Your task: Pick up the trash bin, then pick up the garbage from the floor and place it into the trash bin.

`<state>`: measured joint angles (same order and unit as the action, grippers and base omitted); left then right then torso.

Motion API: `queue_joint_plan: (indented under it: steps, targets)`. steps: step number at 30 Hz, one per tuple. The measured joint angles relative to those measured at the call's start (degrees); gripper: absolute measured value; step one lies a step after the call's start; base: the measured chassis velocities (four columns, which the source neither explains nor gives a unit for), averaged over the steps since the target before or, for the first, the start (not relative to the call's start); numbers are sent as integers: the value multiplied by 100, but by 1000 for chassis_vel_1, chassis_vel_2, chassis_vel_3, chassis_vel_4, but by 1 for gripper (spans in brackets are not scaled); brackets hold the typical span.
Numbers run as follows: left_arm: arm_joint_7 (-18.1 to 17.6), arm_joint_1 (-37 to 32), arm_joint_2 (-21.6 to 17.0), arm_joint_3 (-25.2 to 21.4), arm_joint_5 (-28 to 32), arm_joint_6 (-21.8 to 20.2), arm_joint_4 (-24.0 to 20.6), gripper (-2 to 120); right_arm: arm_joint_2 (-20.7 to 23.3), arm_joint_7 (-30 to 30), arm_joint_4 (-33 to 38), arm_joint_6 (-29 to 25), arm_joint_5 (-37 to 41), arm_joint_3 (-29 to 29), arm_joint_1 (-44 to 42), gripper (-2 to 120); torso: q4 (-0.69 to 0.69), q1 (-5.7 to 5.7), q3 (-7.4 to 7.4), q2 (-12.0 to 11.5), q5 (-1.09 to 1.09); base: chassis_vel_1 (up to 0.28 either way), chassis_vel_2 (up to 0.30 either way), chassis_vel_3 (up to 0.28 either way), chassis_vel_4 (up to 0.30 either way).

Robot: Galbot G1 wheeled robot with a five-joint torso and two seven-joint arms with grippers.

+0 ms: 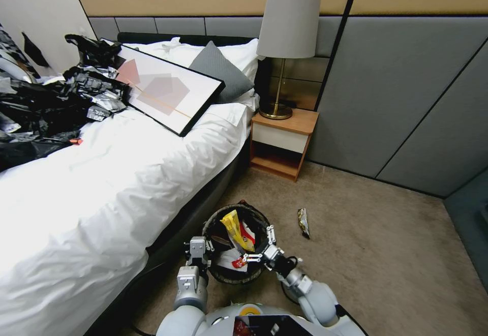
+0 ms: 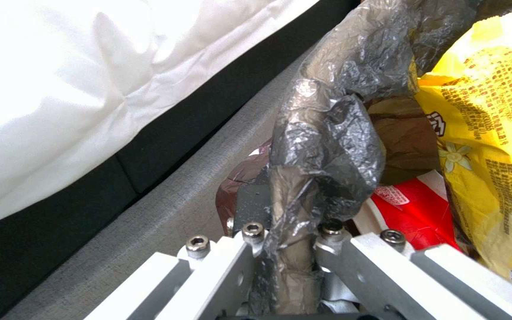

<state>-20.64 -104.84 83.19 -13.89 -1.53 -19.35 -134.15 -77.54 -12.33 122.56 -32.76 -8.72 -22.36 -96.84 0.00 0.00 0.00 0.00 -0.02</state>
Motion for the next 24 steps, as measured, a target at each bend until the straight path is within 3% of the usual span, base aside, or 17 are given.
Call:
queue_joint_plan:
  steps: [10,24]
  targets:
    - [-7,7,32,-114,91,11,-27,0,-783,1475,602,157,-571,-558,-983,100,-1,0,0,0,0,0,0,0,0]
    - [-27,25,39,-149,157,28,-31,0,-1090,1620,363,-9,-358,-825,-1074,100,1,0,0,0,2,0,0,0,0]
